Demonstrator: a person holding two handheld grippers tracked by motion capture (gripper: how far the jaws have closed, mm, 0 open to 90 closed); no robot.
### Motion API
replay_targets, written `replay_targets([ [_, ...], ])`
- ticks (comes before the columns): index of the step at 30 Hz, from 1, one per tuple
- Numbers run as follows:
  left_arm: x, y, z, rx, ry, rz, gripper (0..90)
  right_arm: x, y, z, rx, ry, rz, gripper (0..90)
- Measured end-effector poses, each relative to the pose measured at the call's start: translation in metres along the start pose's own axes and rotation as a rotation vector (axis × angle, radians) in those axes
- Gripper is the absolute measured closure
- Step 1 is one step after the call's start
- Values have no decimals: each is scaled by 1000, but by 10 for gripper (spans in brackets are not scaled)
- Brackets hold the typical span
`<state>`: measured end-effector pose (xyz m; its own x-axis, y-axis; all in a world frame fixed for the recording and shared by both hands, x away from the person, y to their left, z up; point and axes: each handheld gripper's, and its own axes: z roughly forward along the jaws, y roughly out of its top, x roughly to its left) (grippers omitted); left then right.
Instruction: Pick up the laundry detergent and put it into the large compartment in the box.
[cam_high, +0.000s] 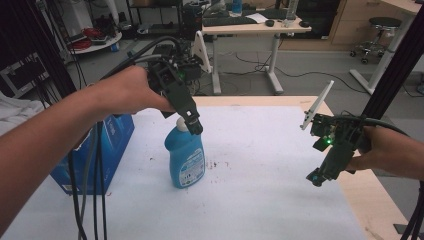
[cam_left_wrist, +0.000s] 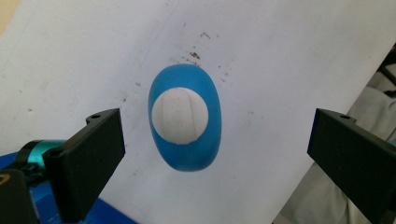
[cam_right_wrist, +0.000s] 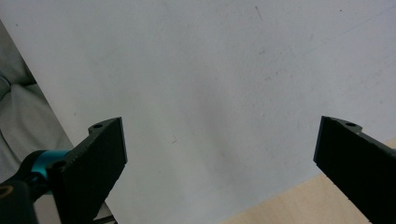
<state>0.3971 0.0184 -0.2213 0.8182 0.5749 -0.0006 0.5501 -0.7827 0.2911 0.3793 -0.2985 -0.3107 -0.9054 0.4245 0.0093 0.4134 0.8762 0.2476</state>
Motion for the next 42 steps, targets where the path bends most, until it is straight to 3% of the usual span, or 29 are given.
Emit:
replay_targets([
  [7, 7, -1, 11, -11, 18, -36, 40, -3, 0, 1, -6, 4, -1, 17],
  [19, 15, -6, 38, 0, -6, -74, 40, -6, -2, 8, 0, 14, 9, 17],
  [29, 20, -7, 59, 21, -20, -83, 40, -9, 0, 13, 5, 21, 12, 16],
  [42, 22, -9, 73, 42, -19, -103, 41, -12, 0, 18, 8, 27, 12, 17],
])
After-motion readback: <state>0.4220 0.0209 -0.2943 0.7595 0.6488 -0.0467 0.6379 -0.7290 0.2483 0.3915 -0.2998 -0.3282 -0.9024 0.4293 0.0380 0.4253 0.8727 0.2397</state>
